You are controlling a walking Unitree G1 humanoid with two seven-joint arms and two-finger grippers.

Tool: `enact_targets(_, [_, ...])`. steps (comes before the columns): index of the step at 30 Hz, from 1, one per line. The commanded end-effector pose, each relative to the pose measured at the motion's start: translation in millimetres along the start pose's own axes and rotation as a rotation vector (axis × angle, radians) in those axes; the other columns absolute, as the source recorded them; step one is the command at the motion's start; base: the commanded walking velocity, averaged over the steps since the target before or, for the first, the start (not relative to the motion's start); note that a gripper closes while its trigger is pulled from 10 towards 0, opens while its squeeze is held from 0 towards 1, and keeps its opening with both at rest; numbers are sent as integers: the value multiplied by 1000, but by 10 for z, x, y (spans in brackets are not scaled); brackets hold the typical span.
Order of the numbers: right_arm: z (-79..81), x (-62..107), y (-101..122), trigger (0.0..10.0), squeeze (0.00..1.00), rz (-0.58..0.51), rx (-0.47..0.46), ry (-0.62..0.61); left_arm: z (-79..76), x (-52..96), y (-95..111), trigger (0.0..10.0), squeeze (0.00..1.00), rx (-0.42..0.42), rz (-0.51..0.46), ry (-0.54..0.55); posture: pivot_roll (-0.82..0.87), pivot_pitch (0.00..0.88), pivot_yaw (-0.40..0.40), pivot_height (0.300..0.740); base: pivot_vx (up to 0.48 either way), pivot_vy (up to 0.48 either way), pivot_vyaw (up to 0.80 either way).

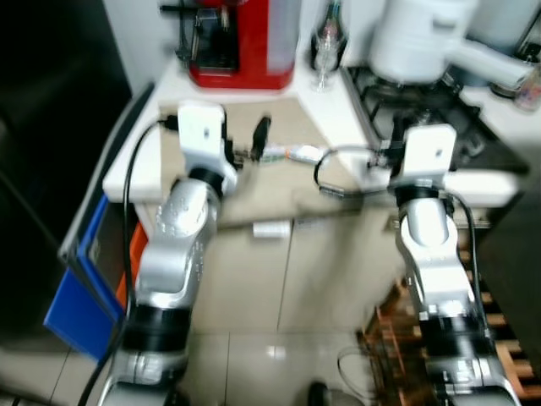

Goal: Restocking fridge

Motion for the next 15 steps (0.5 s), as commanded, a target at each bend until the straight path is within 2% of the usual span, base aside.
enact_targets(1, [3, -15, 44, 10000, 0, -21, 2, -3, -7, -49, 9, 10000, 0, 12, 11, -11, -78, 0, 35, 740, 0, 0, 0])
enact_targets(4, [3, 0, 26, 10000, 0, -18, 4, -3, 164, -76, -95, 10000, 0, 16, 61, 56, -83, 0, 40, 740, 0, 0, 0])
enact_targets(6, [1, 5, 18, 10000, 0, -16, 5, -4, 190, -81, -116, 10000, 0, 15, 69, 60, -84, 0, 41, 740, 0, 0, 0])
enact_targets(9, [4, 22, 9, 10000, 0, -15, 7, -6, 247, -111, -107, 10000, 0, -36, 62, 50, -93, 0, 44, 740, 0, 0, 0])
enact_targets(11, [-2, 38, 7, 10000, 0, -14, 10, -7, 362, -167, -123, 10000, 0, -61, 80, 57, -100, 0, 47, 740, 0, 0, 0])
enact_targets(15, [-14, 51, 4, 10000, 0, -14, 12, -8, 428, -188, -132, 10000, 0, -58, 90, 68, -108, 0, 52, 740, 0, 0, 0])
Point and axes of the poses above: a point about 5 cm out from each wrist's last joint towards the gripper, its own x axis pointing back from the gripper into the wrist, its own y axis along the axis of the wrist's last joint, z = x × y, the point moved 3 cm from there along -x, pointing out of the wrist towards the gripper, and after that the axes turned 1 degree about -x, right-handed, at the moved point
